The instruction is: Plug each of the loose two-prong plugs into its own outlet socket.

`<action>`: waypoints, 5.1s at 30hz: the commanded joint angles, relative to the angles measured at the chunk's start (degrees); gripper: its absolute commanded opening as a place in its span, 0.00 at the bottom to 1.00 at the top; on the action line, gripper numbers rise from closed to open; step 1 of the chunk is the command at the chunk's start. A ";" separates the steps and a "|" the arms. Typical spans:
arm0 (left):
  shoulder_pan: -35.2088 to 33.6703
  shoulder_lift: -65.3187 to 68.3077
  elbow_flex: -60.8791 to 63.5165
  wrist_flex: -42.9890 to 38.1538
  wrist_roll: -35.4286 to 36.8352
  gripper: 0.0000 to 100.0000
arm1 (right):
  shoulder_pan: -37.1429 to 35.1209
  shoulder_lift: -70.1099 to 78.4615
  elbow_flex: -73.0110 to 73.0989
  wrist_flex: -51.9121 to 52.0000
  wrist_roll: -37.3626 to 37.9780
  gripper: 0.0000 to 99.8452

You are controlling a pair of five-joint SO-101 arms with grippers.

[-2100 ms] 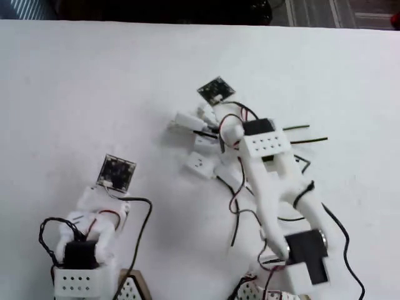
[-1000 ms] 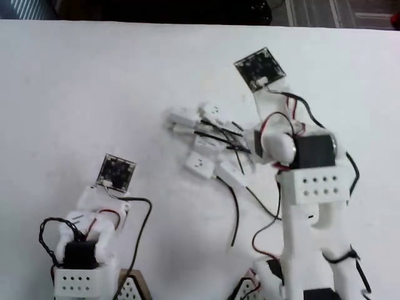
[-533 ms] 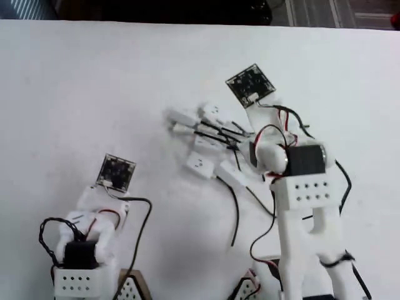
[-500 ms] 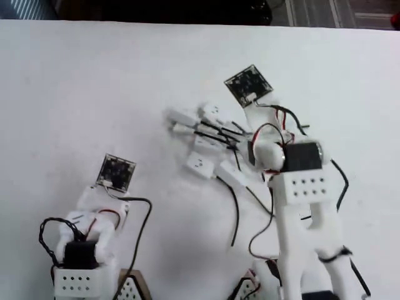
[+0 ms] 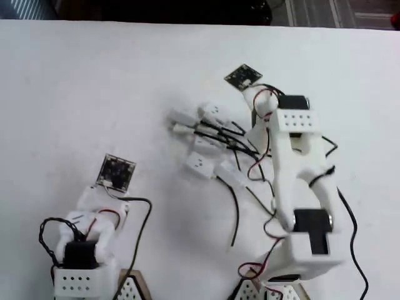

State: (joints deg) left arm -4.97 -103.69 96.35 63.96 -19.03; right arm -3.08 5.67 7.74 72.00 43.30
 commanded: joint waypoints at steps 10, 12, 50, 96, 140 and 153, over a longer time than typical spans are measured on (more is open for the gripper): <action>0.40 -0.31 -0.26 -0.70 -0.53 0.02 | -1.80 24.48 -21.89 6.02 9.41 0.35; 0.40 -0.31 -0.26 -0.70 -0.53 0.02 | -3.21 27.56 -24.79 7.69 9.41 0.35; 0.40 -0.31 -0.18 -0.70 -0.53 0.02 | -6.02 -1.63 -16.09 26.15 17.85 0.02; 0.40 -0.31 0.62 -1.76 -0.62 0.02 | 6.29 -18.77 -10.81 26.07 -21.80 0.34; 0.40 -0.31 0.62 -1.76 -0.62 0.02 | 26.51 9.10 16.35 -17.98 61.71 0.38; 0.40 -0.31 0.62 -1.76 -0.62 0.02 | 24.57 6.99 14.86 -13.67 52.31 0.19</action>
State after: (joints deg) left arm -4.97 -103.60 97.14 63.25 -19.38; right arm 23.91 13.41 23.91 57.67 96.40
